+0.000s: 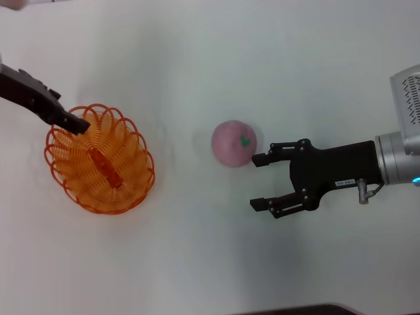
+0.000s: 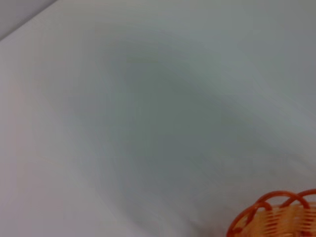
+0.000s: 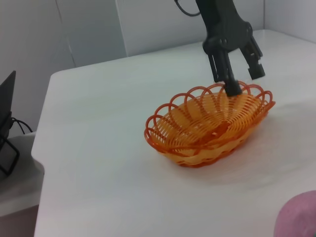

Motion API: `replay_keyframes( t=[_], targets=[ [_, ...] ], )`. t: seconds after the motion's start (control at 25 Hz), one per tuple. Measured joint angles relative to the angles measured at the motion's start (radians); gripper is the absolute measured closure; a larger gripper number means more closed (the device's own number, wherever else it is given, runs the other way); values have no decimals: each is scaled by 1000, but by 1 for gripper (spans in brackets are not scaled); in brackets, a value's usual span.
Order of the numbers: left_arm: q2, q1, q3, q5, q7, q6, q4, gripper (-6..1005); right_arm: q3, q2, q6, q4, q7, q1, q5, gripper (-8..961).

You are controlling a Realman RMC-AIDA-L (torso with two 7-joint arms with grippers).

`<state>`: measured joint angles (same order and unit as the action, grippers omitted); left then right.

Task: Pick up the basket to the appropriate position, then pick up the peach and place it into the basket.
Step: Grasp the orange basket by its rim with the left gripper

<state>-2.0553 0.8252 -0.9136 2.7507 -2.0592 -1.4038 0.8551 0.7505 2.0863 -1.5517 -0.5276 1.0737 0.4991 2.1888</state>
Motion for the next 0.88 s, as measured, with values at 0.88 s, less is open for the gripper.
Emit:
replay_keyframes(
  t=[0.88],
  targets=[
    [-60, -10, -57, 99, -27, 63, 20, 331, 0, 0, 2, 5, 0, 3, -5, 79]
  ],
)
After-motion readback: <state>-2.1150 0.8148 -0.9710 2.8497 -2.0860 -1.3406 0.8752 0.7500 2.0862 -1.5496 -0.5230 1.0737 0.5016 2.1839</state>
